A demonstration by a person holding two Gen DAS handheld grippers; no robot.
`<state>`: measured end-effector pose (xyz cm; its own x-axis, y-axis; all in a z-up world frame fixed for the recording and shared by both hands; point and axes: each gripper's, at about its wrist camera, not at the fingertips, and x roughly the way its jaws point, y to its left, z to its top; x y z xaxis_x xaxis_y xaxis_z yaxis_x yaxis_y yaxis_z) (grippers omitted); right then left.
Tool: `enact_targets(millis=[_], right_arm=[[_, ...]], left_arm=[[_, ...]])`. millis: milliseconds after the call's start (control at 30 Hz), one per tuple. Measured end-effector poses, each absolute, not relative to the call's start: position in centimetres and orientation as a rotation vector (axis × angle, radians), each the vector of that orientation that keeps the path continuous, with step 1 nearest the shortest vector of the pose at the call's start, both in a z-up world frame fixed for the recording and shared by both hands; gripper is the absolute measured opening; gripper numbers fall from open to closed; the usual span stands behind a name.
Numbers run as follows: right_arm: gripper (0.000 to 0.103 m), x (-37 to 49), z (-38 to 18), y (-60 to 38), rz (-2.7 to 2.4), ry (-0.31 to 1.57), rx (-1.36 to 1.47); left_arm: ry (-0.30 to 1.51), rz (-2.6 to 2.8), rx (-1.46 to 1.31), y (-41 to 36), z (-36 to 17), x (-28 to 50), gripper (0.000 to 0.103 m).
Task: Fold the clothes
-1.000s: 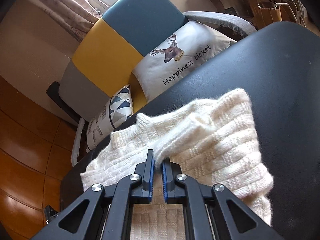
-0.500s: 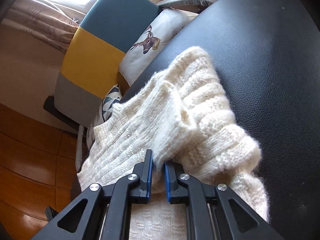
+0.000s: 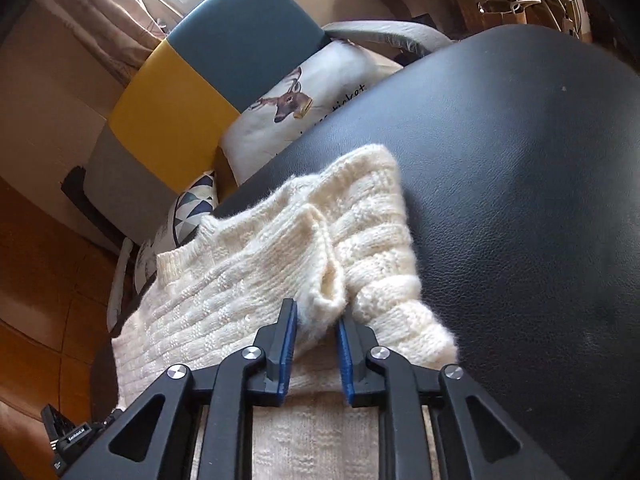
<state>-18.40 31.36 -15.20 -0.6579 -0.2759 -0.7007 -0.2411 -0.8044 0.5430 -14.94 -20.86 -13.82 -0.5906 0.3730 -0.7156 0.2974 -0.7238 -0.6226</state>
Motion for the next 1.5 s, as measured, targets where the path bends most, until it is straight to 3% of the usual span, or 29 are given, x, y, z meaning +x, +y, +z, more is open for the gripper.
enact_targets(millis=[200,267,533,633,900,1100,1233,1333,1400,1500], right_arm=[[0.023,-17.2,-10.5,30.2,-2.786,-0.804,1.132],[0.023,-18.1,-9.9,28.0,-2.719,-0.729,1.143],[0.023,-22.2,-10.8,19.6,-2.536,-0.442,1.225],[0.023,-23.1,-11.7,18.7,-2.524,-0.403,1.253],[0.023,-24.1,-12.4,17.3,-2.445,-0.397,1.257],[0.023,-24.6,-12.2,11.9,-2.329,-0.227,1.219],[0.023,-25.3,-11.8,7.5,-2.238,-0.152,1.185],[0.023,-25.5,-11.7,3.9,-2.143,-0.096,1.173],[0.023,-25.2,-11.9,1.7,-2.075,-0.061,1.177],[0.023,-24.4,-12.7,-1.1,-2.021,0.016,1.199]], left_arm=[[-1.093,2.612,-1.311,-25.0,-11.6,-14.1,0.018],[-1.061,2.594,-1.321,-25.6,-11.5,-15.8,0.025],[-0.911,2.426,-1.470,-23.8,-13.9,-24.7,0.029],[-0.896,2.399,-1.470,-23.4,-14.5,-26.8,0.044],[-0.883,2.280,-1.402,-22.7,-15.3,-28.0,0.046],[-1.027,2.175,-1.334,-24.2,-16.2,-28.4,0.046],[-0.954,2.205,-1.298,-23.9,-15.4,-28.5,0.048],[-0.899,2.226,-1.270,-23.7,-14.8,-28.6,0.048],[-0.863,2.239,-1.252,-23.6,-14.4,-28.7,0.042],[-0.802,2.262,-1.224,-23.3,-13.8,-28.8,0.015]])
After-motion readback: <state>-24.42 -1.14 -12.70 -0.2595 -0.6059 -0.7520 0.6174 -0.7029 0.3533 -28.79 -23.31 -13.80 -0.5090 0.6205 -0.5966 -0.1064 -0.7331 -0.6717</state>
